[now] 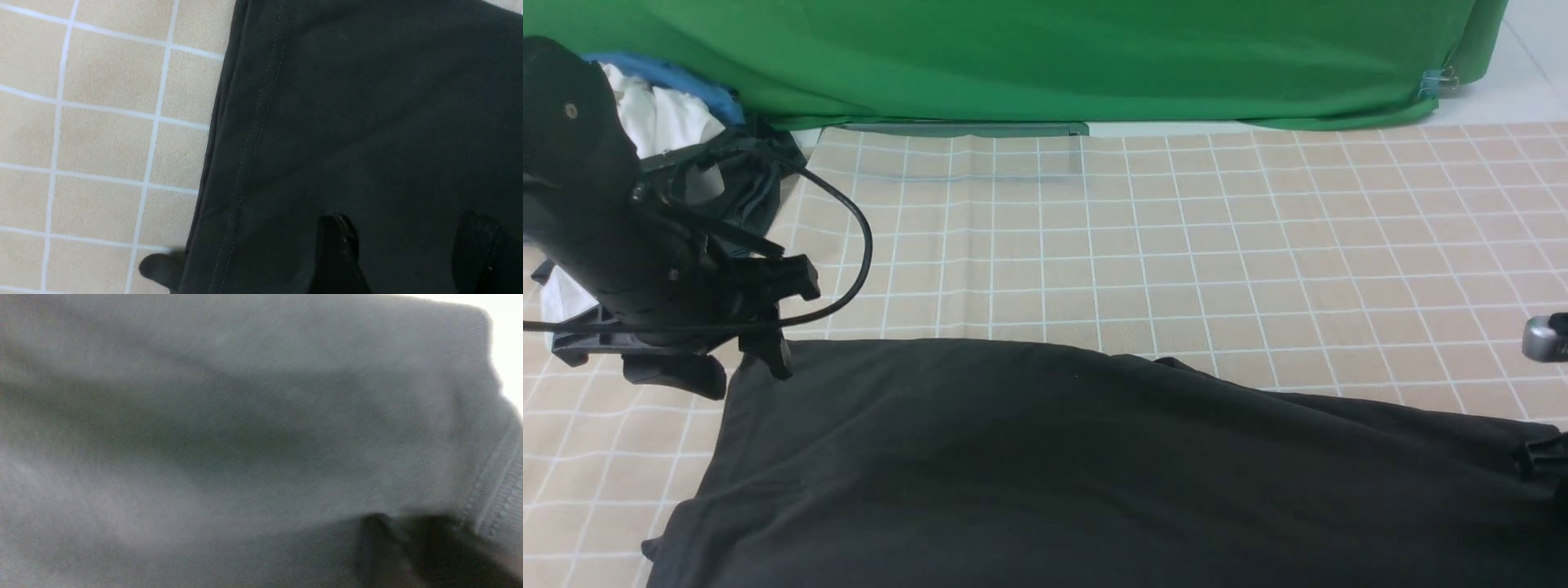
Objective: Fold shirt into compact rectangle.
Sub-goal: 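Pull the folded dark garment lengthwise by its ends to straighten it flat on the table, then fold the right end of the dark garment over onto its left end with the right gripper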
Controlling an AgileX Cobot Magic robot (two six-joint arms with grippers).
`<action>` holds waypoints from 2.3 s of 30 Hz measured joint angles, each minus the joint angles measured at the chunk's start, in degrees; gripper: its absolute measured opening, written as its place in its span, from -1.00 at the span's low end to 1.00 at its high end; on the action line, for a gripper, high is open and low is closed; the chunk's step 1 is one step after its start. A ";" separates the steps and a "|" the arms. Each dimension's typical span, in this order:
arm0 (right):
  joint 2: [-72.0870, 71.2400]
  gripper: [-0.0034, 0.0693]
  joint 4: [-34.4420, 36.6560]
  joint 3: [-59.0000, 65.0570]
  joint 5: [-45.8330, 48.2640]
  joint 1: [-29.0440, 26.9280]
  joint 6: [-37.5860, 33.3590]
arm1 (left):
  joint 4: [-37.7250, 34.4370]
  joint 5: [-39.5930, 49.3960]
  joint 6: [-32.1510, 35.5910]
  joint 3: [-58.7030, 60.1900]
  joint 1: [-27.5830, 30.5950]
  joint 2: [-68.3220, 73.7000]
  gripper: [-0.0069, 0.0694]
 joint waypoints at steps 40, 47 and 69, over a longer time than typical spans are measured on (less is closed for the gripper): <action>3.82 -0.59 1.21 -0.35 -0.63 -0.28 -1.86 | 0.01 -2.94 -0.37 0.00 0.00 0.00 0.08; -0.82 -0.59 -5.00 -8.03 8.15 0.18 1.99 | -0.80 0.21 1.42 -1.49 0.00 0.00 0.08; 0.61 -0.59 3.98 -31.15 -1.65 55.86 32.70 | 1.27 10.76 12.04 -32.95 1.75 -1.38 -0.79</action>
